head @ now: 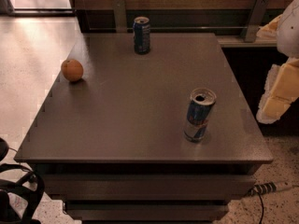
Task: Move redbull can near orange
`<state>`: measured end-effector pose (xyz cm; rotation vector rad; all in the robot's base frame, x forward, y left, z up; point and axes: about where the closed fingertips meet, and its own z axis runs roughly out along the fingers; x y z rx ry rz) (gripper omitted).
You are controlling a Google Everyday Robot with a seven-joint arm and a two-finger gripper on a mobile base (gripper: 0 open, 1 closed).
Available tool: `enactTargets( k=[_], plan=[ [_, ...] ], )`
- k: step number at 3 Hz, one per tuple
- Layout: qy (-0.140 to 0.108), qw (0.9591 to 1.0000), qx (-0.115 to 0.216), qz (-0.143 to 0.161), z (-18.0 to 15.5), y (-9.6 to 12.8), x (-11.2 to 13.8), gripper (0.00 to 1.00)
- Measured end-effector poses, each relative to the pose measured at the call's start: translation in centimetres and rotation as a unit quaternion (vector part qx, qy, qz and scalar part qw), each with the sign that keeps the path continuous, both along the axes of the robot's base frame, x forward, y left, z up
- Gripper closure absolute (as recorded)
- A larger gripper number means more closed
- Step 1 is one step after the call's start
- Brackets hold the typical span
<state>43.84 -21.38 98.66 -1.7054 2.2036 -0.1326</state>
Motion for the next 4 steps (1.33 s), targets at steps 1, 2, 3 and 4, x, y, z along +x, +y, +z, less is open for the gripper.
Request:
enactTargets(
  k=[1, 2, 3, 4],
  plan=[
    [0.0, 1.0, 0.0, 0.0, 0.0, 0.0, 0.0, 0.0],
    [0.01, 0.9995, 0.029, 0.008, -0.9, -0.3, 0.1, 0.0],
    [0.023, 0.994, 0.102, 0.029, -4.1, -0.8, -0.2, 0.0],
    [0.02, 0.9804, 0.19, 0.049, -6.7, -0.2, -0.8, 0.0]
  ],
)
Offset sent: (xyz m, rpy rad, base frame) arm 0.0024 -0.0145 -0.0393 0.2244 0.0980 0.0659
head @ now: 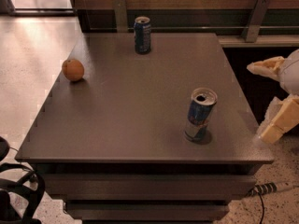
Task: Move redbull can near orange
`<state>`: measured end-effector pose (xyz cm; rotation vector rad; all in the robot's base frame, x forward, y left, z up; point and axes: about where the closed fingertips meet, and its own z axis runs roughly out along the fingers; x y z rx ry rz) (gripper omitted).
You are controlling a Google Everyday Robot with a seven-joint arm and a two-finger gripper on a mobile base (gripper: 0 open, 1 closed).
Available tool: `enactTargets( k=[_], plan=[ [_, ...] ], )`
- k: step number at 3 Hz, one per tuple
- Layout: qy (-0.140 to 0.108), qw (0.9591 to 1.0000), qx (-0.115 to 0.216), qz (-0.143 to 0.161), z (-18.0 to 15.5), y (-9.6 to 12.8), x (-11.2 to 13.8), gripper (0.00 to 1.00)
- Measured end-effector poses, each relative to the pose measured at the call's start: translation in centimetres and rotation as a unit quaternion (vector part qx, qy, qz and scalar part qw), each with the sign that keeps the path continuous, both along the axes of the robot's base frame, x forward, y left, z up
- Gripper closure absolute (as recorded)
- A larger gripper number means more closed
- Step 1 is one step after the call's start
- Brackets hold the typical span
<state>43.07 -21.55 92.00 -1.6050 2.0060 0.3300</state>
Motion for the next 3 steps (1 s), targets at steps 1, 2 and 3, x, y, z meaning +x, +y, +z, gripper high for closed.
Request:
enactTargets(
  k=[1, 2, 3],
  plan=[
    [-0.021, 0.9892, 0.141, 0.032, -1.4, 2.5, 0.1, 0.0],
    [-0.037, 0.9735, 0.22, 0.049, -1.1, 3.8, 0.4, 0.0],
    [-0.048, 0.9539, 0.289, 0.065, -1.3, 5.5, 1.0, 0.0]
  ],
)
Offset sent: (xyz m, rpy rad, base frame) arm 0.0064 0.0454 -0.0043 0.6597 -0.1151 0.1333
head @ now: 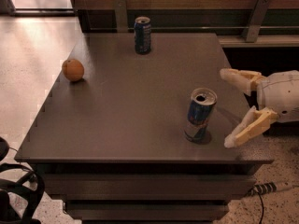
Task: Move redbull can near orange
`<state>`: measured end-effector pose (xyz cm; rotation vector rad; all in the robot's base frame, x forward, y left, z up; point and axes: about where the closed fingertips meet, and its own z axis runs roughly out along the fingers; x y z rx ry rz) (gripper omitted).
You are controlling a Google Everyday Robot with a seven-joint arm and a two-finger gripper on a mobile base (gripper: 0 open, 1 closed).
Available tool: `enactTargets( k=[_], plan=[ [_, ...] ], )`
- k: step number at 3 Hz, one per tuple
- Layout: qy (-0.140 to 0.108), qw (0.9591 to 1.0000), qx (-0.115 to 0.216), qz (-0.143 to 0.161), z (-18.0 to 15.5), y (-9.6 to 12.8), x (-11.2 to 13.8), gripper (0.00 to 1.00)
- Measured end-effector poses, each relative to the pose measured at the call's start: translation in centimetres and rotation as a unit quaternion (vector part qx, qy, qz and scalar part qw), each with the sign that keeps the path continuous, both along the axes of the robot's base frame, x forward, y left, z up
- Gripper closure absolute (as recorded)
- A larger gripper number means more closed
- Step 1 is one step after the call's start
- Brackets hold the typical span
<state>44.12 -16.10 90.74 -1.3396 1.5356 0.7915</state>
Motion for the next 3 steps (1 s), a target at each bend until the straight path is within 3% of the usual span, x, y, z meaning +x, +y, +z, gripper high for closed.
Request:
enactTargets(
  k=[1, 3],
  plan=[
    [-0.005, 0.9982, 0.057, 0.016, -0.6, 1.5, 0.4, 0.0],
    [-0.021, 0.9884, 0.149, 0.018, -1.8, 2.6, 0.1, 0.0]
  ],
)
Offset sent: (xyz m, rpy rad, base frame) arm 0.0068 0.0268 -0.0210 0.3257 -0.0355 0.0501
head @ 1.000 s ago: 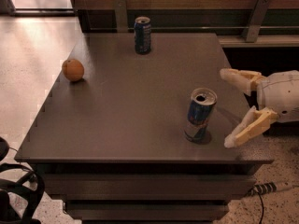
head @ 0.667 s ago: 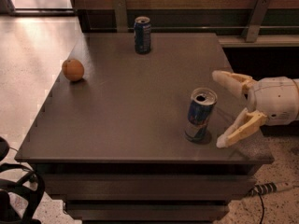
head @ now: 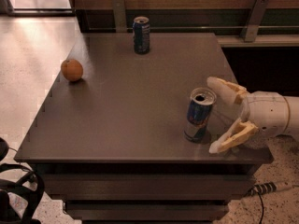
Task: Move redbull can near orange
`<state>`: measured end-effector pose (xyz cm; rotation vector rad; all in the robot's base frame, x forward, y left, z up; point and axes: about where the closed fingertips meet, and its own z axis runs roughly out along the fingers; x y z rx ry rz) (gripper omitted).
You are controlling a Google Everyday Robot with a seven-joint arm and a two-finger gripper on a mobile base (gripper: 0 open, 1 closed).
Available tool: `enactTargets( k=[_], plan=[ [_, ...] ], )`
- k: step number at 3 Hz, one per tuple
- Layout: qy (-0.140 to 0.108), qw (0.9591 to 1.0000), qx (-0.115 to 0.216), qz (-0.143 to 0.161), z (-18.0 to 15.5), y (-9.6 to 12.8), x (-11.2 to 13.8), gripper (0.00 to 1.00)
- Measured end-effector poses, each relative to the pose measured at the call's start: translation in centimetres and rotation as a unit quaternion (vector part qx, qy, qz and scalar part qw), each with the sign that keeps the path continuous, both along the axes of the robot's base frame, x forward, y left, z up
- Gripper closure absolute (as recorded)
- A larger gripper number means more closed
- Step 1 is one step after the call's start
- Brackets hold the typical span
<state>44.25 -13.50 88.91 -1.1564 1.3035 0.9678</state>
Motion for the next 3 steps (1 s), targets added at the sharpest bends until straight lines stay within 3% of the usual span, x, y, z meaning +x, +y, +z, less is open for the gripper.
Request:
enactTargets(
  k=[1, 2, 3],
  plan=[
    [-0.006, 0.9998, 0.018, -0.004, -0.1, 0.1, -0.4, 0.0],
    [-0.017, 0.9998, 0.013, -0.001, 0.8, 0.8, -0.6, 0.13],
    [-0.037, 0.9993, -0.006, 0.006, 2.5, 1.7, -1.0, 0.36]
  ],
)
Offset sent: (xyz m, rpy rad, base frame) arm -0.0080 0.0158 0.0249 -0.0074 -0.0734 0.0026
